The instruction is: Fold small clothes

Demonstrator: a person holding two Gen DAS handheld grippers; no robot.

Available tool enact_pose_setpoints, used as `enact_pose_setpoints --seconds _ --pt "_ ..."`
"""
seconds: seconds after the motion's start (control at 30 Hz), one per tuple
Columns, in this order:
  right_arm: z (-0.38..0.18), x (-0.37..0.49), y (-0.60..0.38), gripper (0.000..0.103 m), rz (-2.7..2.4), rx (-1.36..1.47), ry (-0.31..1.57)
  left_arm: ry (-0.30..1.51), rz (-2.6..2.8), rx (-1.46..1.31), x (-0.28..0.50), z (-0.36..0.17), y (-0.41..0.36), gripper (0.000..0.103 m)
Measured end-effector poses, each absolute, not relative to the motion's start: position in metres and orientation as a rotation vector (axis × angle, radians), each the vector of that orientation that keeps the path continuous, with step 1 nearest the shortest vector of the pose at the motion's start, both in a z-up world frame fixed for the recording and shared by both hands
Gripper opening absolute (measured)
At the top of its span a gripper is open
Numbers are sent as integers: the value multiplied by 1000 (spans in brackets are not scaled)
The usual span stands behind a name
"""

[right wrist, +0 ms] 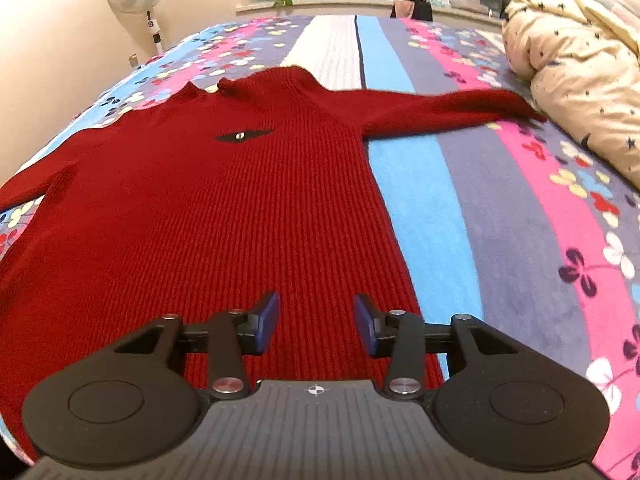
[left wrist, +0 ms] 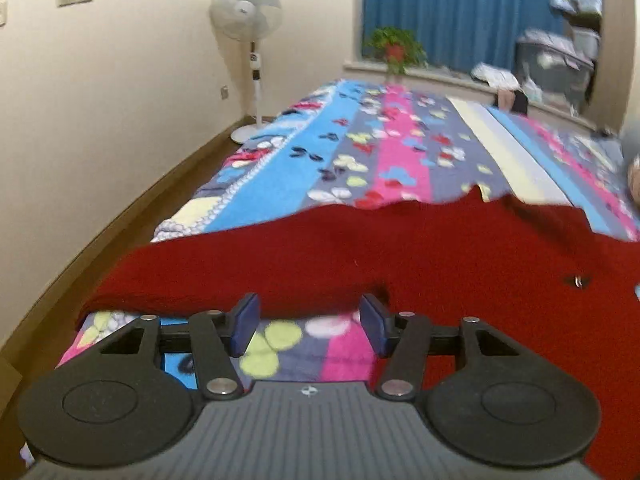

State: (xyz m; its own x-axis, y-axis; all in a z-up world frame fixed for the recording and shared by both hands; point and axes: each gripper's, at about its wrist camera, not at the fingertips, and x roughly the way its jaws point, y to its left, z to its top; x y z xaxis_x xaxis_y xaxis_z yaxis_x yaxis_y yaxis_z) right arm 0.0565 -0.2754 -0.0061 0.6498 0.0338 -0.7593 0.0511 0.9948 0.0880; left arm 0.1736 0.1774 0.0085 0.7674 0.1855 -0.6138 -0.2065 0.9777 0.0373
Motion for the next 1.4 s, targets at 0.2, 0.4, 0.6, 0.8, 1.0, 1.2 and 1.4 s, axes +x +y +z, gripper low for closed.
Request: enact_pose_setpoints --seconds 0.2,0.4,0.6,0.8,1.0,1.2,1.4 --pt "7 65 -279 43 -36 142 794 701 293 -172 193 1 219 61" --pt "25 79 -282 32 -40 106 704 708 434 -410 194 2 277 61" --pt "20 117 -272 32 21 122 693 706 545 -589 190 -8 316 58" --pt "6 147 -239 44 110 25 716 724 575 -714 198 -25 338 55" --pt "-5 166 -228 40 144 13 757 745 597 -758 211 -41 346 51" --pt "-14 174 -226 41 171 19 821 756 643 -774 231 -60 350 41" --pt "-22 178 -228 42 142 -6 900 733 748 -627 246 -57 328 14"
